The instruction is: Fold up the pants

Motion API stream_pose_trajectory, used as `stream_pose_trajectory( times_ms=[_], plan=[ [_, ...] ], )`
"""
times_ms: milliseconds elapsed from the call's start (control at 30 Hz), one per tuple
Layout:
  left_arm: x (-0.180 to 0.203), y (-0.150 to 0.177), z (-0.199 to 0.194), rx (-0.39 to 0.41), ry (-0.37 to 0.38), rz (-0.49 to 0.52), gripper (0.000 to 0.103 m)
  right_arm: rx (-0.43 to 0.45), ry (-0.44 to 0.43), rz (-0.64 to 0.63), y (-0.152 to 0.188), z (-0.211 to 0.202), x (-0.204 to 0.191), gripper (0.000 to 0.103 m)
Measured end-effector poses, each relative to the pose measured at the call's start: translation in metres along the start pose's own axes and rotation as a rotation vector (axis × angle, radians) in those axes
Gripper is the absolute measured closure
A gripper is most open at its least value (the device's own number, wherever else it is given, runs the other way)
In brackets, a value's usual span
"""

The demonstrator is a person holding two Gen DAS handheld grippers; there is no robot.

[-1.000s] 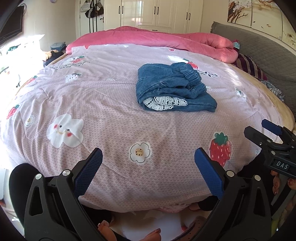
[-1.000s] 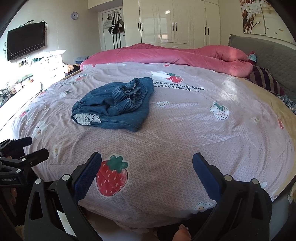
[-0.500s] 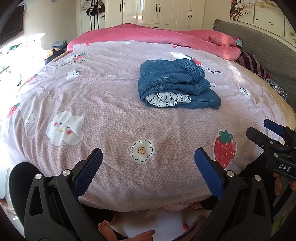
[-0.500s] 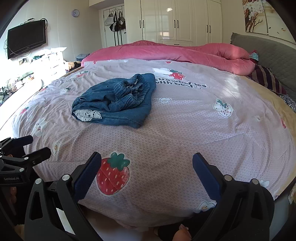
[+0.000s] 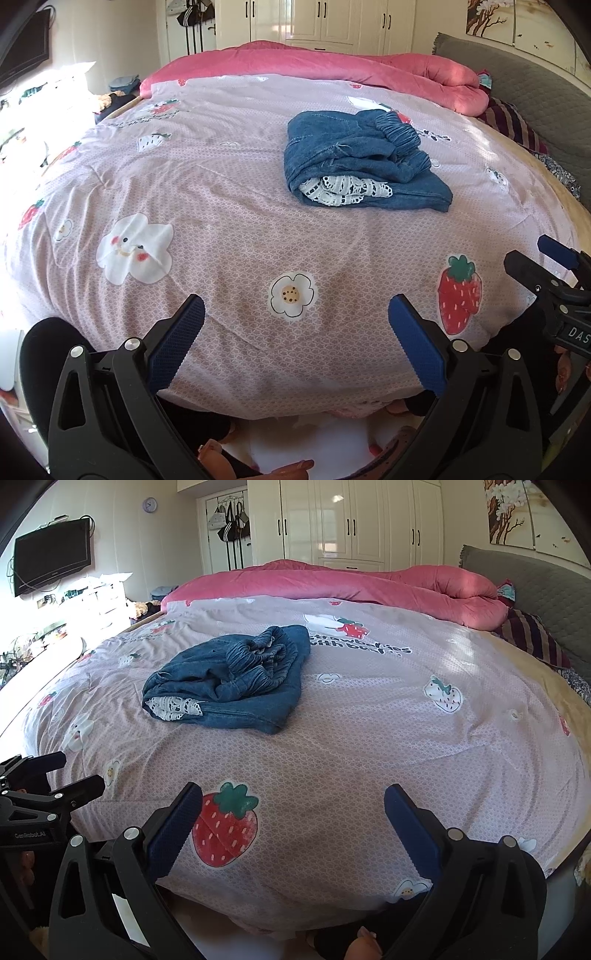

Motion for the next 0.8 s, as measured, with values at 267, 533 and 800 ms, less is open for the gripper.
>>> stream_pose_trajectory(
  times_ms=[267,533,800],
  plan=[
    [0.0001,-0.0001,0.0005,-0.002,0.001,-0.003,0.009,0.000,0.000,-0.001,-0.0001,-0.0004,0.0002,0.005],
    [0.0000,0.0003,0.0007,0.004,-0.004,-0.001,0.009,0.000,0.002,0.003,0.0004,-0.0015,0.0001,0.005],
    [-0.0008,-0.0010,0.0000,0.009,-0.007,0.002,0.009,-0.002,0.004,0.005,0.0009,-0.0020,0.0005,0.005]
  ],
)
Point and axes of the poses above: each gripper's, at about its wrist camera, not at the fingertips, and z roughly the way its jaws point, x to its right, y to its underside, the point moved 6 cm from there along z, roughly the way its jaws point, and after that the axes turned 6 degrees about -x, right-handed, at the moved point
